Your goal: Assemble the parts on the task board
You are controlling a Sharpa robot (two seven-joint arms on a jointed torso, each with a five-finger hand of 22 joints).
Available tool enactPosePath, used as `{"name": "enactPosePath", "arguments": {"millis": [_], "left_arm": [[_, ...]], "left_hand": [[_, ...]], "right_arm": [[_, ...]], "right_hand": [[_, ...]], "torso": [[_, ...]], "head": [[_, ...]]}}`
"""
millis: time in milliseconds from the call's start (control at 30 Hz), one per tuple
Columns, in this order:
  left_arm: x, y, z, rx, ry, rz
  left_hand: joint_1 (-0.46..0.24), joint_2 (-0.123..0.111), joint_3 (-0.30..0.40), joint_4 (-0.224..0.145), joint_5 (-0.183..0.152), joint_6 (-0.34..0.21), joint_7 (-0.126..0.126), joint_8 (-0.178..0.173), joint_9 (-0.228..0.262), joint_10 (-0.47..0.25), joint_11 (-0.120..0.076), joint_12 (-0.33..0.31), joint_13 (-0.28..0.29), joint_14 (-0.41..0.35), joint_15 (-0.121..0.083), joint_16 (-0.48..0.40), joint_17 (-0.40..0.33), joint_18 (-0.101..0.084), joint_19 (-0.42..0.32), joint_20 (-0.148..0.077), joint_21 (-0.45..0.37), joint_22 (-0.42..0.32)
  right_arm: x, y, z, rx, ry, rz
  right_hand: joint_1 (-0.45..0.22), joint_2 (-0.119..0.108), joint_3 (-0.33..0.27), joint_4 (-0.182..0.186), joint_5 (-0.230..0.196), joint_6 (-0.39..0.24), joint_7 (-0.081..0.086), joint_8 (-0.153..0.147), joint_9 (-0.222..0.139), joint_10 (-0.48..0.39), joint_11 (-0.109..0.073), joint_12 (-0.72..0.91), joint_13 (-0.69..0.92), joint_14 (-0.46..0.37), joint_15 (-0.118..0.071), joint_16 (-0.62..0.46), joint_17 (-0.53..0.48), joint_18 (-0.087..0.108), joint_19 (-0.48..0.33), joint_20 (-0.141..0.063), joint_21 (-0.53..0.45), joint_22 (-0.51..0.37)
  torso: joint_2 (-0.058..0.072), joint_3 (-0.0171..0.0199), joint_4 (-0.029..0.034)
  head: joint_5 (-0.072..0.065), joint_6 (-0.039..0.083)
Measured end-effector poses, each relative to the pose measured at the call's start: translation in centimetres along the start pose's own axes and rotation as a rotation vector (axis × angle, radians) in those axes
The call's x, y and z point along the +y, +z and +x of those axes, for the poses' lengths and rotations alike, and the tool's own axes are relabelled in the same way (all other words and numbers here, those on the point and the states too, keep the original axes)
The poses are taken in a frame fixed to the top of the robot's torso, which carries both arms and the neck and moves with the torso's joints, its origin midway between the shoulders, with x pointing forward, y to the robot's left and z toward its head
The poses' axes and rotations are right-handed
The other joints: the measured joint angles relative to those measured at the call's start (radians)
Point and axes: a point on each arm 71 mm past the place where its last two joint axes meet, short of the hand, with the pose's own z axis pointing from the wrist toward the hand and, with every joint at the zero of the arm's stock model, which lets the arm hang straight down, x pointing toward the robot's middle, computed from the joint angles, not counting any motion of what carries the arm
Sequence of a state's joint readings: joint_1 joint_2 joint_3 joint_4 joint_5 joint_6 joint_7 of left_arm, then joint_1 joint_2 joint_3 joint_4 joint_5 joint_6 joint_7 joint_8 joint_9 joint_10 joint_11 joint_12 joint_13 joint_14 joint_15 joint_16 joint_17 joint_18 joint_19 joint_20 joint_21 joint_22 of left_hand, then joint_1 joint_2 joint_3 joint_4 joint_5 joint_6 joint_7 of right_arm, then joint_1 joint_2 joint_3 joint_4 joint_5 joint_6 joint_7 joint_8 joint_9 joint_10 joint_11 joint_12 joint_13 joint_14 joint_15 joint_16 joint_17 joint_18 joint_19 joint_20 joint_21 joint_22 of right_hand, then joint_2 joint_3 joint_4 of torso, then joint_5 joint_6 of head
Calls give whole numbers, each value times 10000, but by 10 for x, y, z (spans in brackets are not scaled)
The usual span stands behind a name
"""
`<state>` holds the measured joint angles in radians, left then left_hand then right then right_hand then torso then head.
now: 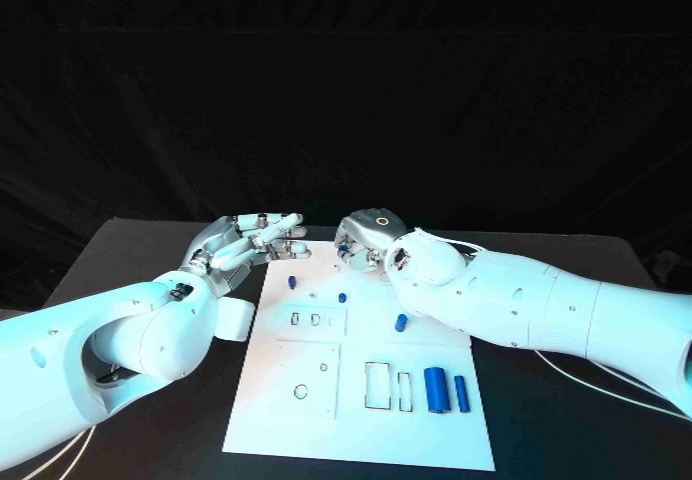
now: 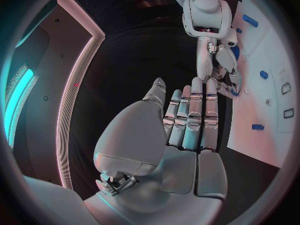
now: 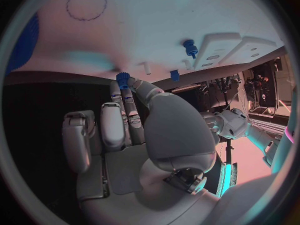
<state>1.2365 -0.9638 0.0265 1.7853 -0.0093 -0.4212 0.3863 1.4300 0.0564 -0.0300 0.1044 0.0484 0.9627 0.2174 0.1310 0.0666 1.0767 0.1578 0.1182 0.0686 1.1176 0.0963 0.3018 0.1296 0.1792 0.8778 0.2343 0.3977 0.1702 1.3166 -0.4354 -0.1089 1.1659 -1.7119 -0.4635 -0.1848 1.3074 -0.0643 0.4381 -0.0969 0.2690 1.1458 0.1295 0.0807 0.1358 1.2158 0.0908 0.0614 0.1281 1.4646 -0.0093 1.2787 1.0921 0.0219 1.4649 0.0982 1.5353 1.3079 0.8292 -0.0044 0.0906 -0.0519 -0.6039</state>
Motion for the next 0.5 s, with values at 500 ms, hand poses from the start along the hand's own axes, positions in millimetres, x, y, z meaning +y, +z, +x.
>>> {"name": "enactPosePath", "arguments": {"millis": [500], "left_arm": [[0,0,-1,-21,11,-5]], "left_hand": [[0,0,0,0,0,0,0,0,0,0,0,-57,0,0,0,0,0,1,0,0,0,-12]], "right_arm": [[-4,-1,0,-100,50,70]], "right_hand": [[-261,-815,-1610,891,-1008,-2510,222,-175,-613,-2262,256,25,-426,-220,321,-1723,-2342,318,-791,322,-1590,-381]], "torso": [[12,-4,-6]], "head": [[9,28]]}}
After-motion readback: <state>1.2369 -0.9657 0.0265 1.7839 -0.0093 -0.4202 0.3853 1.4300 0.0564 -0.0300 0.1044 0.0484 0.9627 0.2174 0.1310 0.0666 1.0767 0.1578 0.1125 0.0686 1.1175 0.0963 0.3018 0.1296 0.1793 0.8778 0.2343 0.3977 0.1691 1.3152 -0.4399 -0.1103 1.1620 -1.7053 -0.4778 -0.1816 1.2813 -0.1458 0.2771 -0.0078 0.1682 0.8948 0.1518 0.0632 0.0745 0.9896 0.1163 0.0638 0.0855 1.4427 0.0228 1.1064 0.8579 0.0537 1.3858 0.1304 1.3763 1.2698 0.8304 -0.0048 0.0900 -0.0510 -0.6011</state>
